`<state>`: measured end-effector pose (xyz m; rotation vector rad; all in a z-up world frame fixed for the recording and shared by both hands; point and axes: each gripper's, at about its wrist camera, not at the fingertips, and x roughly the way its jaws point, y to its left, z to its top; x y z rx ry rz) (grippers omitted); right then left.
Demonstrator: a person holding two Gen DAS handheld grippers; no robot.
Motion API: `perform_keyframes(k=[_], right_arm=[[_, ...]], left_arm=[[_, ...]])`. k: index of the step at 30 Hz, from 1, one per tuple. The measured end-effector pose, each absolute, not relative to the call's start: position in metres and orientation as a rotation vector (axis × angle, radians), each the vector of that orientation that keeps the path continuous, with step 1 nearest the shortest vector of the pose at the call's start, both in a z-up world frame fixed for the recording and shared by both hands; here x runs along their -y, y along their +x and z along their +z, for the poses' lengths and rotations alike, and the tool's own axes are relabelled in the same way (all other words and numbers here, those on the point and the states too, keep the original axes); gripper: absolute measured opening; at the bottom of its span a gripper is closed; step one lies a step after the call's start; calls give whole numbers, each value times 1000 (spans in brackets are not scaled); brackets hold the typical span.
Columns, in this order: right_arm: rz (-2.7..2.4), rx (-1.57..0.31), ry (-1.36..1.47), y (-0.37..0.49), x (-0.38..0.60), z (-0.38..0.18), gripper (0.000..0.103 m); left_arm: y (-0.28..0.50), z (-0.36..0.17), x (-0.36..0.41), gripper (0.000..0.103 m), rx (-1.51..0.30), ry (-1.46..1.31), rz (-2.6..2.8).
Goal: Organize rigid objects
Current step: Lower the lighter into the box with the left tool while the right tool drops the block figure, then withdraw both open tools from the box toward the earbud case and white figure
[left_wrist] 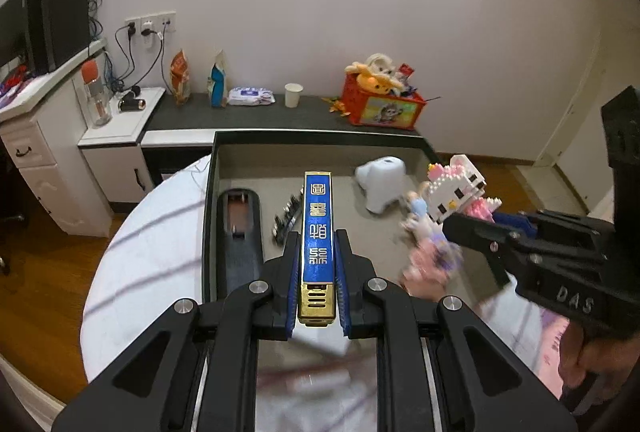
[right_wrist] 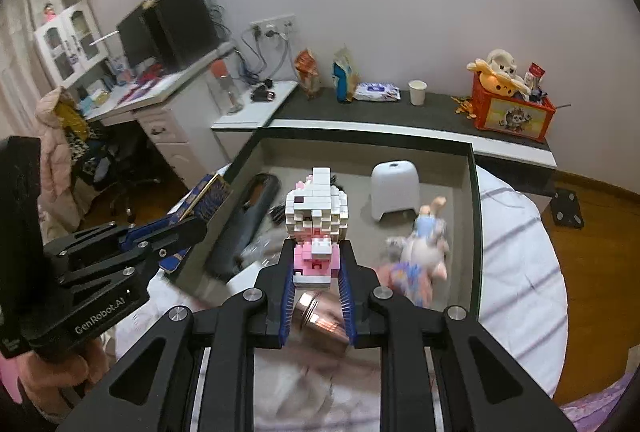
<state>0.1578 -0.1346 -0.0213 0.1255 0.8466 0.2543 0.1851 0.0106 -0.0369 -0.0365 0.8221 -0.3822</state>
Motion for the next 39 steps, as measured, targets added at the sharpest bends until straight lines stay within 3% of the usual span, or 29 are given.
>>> perform_keyframes(k=[15,17,18,19,21,22,23,24,26,30,34,39], right_arm=[[215,-945,106,206,132,-59,20],[205,-940,107,205,131,-59,30],[198,-937,110,204,132,-59,49],[186,-928,108,203,133,-58,61],[179,-919,113,200,134,-55,63],[177,-915,123,198,136,-53,67],[167,-906,131,194,140,-50,70],[158,-891,137,190,144,-47,80],[161,-864,162,179,150,-41,83],[143,-849,174,156,156,-34,85],[123,-808,209,129,162,-25,103],[123,-757,226,80,169,-9,103]], left_arm=[[241,-64,18,16,-896,26,-339],[242,-64,19,17,-897,38,-327],[240,-63,19,21,-901,41,-324],[240,-63,19,25,-901,45,-314],[237,-60,14,55,-897,47,-273],[235,-58,9,64,-892,46,-246],[233,-55,5,79,-884,41,-224],[231,-52,1,91,-876,35,-215],[221,-45,-7,101,-849,26,-211],[194,-30,-10,103,-820,48,-217],[166,-15,-10,103,-813,62,-223],[120,3,-12,103,-774,39,-250]])
